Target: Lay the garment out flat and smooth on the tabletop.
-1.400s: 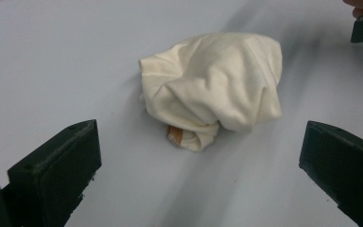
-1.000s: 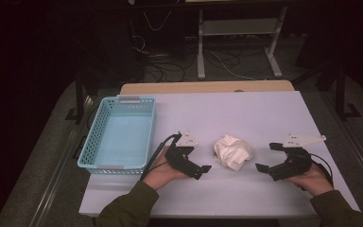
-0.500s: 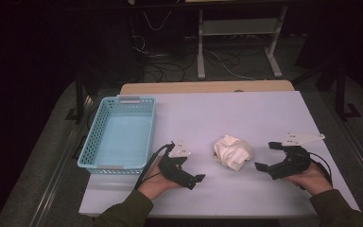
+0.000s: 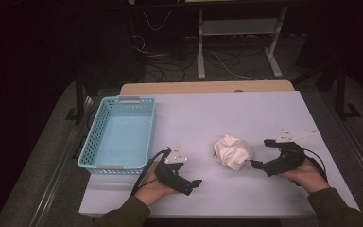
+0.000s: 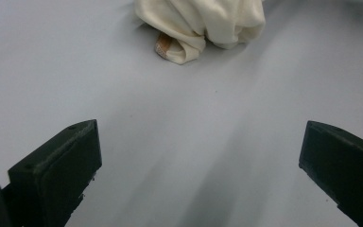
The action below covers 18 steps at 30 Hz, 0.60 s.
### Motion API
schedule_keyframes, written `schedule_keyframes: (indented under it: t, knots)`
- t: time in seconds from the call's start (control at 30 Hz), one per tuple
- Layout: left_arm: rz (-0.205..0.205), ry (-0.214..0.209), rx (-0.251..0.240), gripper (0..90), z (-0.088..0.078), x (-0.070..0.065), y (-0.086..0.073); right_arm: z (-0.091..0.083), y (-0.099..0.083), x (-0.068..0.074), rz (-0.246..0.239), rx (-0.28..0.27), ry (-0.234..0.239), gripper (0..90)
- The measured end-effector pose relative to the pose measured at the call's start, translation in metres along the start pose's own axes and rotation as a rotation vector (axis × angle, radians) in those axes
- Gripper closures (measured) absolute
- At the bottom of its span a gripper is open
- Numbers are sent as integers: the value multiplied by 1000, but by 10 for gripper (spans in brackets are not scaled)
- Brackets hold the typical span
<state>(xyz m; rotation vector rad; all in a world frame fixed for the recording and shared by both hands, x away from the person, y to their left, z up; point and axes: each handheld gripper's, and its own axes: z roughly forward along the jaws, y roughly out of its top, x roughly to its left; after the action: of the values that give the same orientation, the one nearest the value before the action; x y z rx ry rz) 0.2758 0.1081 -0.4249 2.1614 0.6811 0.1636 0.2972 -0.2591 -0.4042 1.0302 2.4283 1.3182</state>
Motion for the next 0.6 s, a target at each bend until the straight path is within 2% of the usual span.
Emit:
schedule_keyframes:
  t: [0.13,0.17,0.2,0.23,0.33,0.6]
  knots:
    - [10,3,16,0,-2,1,0,2,4,0,5,6,6,0]
    - [1,5,8,0,-2,-1,0,2,5,1,5,6,5,0]
    - [11,6,15,0,-3,0,1,3,7,1,8,9,7,0]
    - [-4,5,2,0,-2,-2,1,3,8,1,6,12,8,0]
    - [9,2,14,0,-1,-1,1,6,13,1,10,23,7,0]
    - [10,3,21,0,0,1,1,13,26,3,12,46,18,0]
